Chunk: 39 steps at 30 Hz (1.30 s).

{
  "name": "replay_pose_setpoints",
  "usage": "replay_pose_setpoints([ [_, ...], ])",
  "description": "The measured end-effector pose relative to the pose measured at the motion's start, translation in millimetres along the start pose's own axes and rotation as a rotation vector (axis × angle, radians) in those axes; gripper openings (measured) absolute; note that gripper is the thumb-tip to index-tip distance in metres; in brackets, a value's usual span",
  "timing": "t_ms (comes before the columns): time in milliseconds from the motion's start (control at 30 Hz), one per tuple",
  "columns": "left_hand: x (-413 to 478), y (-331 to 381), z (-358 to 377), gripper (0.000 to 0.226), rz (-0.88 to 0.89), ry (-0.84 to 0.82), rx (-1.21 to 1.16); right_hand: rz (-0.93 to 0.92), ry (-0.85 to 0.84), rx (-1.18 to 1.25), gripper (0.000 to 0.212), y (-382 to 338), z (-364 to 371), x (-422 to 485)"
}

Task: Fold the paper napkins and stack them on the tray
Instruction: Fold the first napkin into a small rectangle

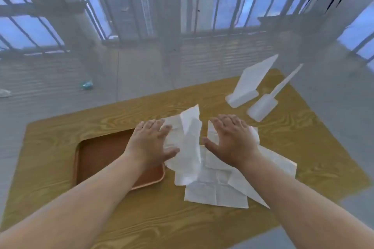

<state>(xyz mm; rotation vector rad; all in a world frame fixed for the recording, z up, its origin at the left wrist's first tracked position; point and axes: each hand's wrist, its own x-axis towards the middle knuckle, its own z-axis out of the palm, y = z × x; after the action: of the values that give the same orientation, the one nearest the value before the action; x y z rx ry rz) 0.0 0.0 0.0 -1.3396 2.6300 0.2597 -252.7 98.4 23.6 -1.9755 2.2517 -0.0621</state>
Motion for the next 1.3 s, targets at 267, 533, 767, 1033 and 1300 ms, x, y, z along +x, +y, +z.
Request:
replay_pose_setpoints([
  [267, 24, 2, 68, 0.093, 0.115, -0.246, 0.004, -0.025, -0.259, 0.007, 0.081, 0, 77, 9],
  [533, 29, 15, 69, 0.095, 0.141, -0.182, -0.100, -0.009, -0.050, 0.168, 0.067, -8, 83, 13],
  [767, 31, 35, 72, 0.093, 0.170, -0.155, -0.101, 0.344, -0.143, 0.641, 0.105, -21, 85, 12],
  [1033, 33, 48, 82, 0.096, 0.241, -0.183, -0.108, 0.523, -0.161, 0.844, 0.110, -20, 88, 21],
  [1300, 31, 49, 83, 0.098, 0.267, -0.219, -0.232, 0.563, -0.214, 0.863, 0.081, 0, 91, 26],
])
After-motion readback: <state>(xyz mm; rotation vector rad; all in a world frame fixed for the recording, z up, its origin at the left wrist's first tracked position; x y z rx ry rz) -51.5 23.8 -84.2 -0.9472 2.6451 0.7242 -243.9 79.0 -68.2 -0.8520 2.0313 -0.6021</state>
